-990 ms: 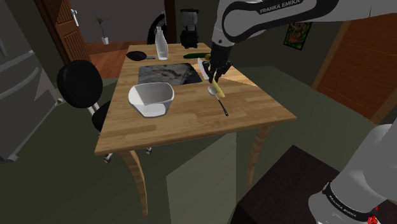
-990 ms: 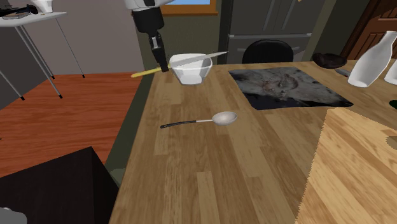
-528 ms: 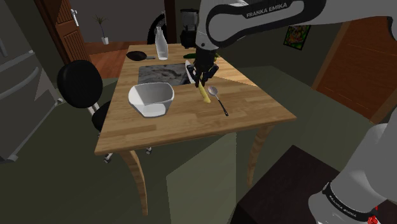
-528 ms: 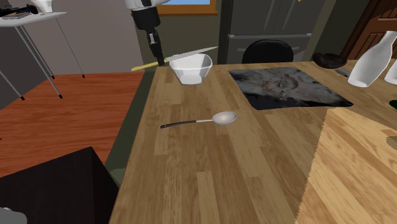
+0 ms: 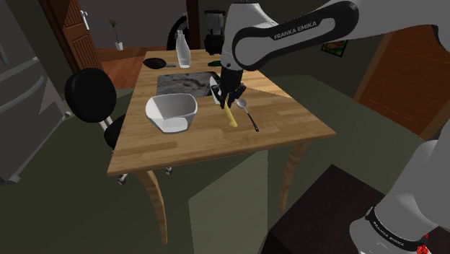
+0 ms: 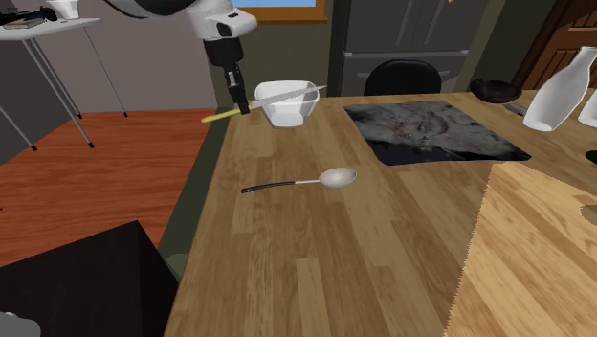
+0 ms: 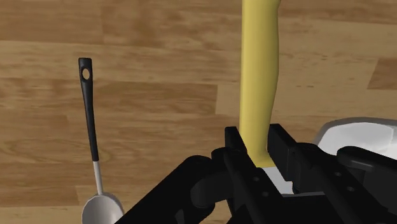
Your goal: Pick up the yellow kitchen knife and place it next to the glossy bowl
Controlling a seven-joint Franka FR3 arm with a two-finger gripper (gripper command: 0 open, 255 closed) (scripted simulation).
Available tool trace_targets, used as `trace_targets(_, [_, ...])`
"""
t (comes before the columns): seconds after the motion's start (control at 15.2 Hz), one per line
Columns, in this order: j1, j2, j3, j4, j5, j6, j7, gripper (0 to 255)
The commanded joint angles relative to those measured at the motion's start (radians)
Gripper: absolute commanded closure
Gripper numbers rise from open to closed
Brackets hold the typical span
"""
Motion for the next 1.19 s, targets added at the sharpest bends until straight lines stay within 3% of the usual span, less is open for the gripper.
trace_targets(0.0, [0.001, 0.006, 0.0, -0.02, -0.002, 0.026, 0.003, 255])
trace_targets(1.12, [0.003, 0.094, -0.004, -0.145, -0.026, 0.238, 0.026, 255])
